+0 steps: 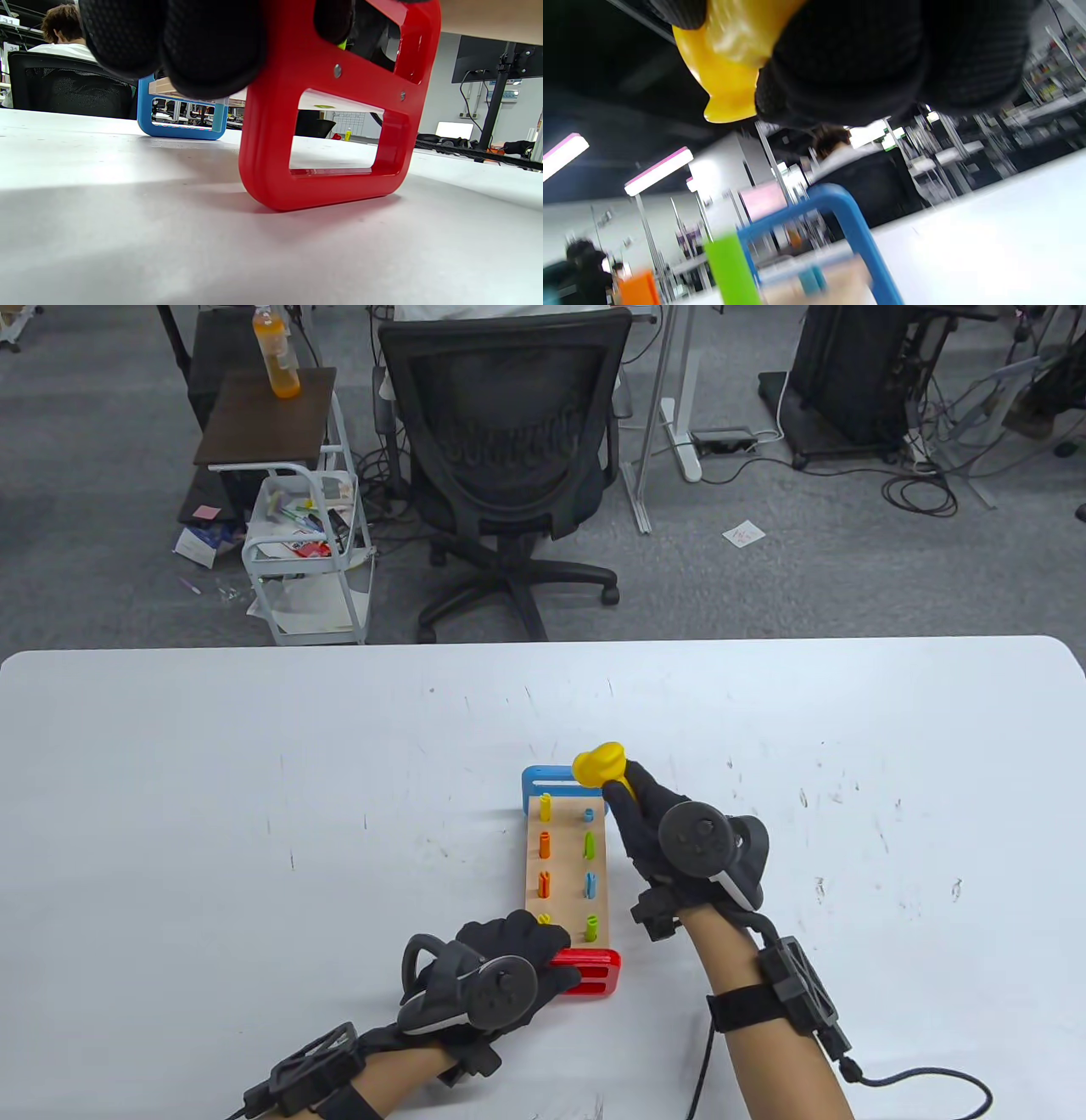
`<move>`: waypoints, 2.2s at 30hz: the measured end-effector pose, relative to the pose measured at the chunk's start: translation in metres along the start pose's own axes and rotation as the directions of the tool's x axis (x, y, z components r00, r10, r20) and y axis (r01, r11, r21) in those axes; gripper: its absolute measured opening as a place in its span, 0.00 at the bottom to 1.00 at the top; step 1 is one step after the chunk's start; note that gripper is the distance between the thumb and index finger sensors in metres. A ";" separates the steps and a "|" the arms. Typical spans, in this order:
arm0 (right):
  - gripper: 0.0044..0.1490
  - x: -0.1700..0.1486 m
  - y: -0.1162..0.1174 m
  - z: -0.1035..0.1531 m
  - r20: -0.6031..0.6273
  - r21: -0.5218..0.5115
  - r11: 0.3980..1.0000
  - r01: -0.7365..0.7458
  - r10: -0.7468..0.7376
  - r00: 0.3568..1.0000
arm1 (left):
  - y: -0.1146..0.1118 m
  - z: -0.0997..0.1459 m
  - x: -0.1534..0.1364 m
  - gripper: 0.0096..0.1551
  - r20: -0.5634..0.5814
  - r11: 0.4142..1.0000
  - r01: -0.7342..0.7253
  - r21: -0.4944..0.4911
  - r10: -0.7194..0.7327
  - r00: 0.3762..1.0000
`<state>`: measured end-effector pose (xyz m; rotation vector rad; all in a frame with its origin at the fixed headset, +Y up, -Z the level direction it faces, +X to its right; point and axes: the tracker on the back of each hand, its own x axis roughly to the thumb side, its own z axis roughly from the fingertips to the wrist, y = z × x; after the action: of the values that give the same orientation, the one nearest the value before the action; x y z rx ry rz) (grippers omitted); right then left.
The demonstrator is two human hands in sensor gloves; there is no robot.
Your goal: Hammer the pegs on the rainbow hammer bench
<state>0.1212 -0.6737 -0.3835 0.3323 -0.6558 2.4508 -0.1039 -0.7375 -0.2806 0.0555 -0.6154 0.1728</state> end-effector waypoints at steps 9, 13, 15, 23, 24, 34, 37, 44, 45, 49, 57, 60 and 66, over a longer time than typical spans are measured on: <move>0.39 -0.017 0.032 0.007 0.020 0.135 0.982 -0.129 0.127 0.992 | 0.001 -0.002 0.004 0.33 0.001 0.998 0.059 -0.011 -0.059 0.998; 0.39 -0.025 0.039 0.001 -0.119 0.373 0.927 -0.026 0.076 0.990 | 0.002 -0.004 0.004 0.32 0.017 0.997 0.075 -0.026 -0.075 0.997; 0.39 -0.018 0.026 -0.001 -0.074 0.250 0.963 -0.105 0.127 0.989 | 0.002 -0.005 0.003 0.32 0.018 0.997 0.068 -0.028 -0.068 0.998; 0.39 -0.004 -0.022 -0.010 0.022 -0.107 0.992 0.061 -0.059 0.998 | 0.003 -0.005 0.001 0.33 0.026 0.998 0.045 -0.053 -0.044 0.999; 0.39 -0.006 -0.017 -0.008 0.035 -0.088 0.995 0.043 -0.040 0.999 | 0.003 -0.005 0.000 0.33 0.025 0.998 0.045 -0.053 -0.043 0.999; 0.39 -0.012 0.037 0.000 -0.001 0.248 0.956 -0.158 0.163 0.987 | 0.003 -0.005 0.000 0.33 0.023 0.998 0.038 -0.052 -0.037 0.999; 0.39 0.000 0.008 -0.006 0.020 0.056 0.996 -0.065 0.064 0.998 | 0.003 -0.005 -0.001 0.33 0.023 0.998 0.036 -0.052 -0.034 0.999; 0.39 0.006 -0.012 -0.009 0.051 -0.063 0.998 0.031 -0.028 0.998 | 0.003 -0.005 -0.001 0.33 0.024 0.998 0.031 -0.053 -0.030 0.999; 0.39 0.003 -0.008 -0.008 0.044 -0.056 0.998 0.024 -0.022 0.999 | 0.003 -0.005 -0.001 0.33 0.024 0.998 0.031 -0.053 -0.030 0.999; 0.39 -0.011 0.019 -0.003 0.008 0.033 0.998 -0.047 0.047 0.999 | 0.003 -0.005 -0.002 0.33 0.024 0.998 0.028 -0.053 -0.027 0.999; 0.39 -0.012 0.026 -0.005 -0.072 0.273 0.957 -0.101 0.125 0.990 | 0.003 -0.005 -0.003 0.33 0.025 0.998 0.015 -0.057 -0.014 1.000; 0.39 0.005 -0.019 -0.009 -0.041 0.061 0.998 0.028 -0.025 0.999 | 0.003 -0.005 -0.003 0.33 0.026 0.998 0.013 -0.058 -0.011 1.000; 0.39 0.041 -0.078 0.014 0.114 -0.114 0.985 0.127 -0.114 0.987 | 0.003 -0.005 -0.003 0.33 0.026 0.998 0.011 -0.055 -0.010 1.000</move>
<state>0.1353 -0.6057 -0.3267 0.4446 -0.8024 2.2787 -0.1036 -0.7346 -0.2863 0.0075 -0.6456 0.1450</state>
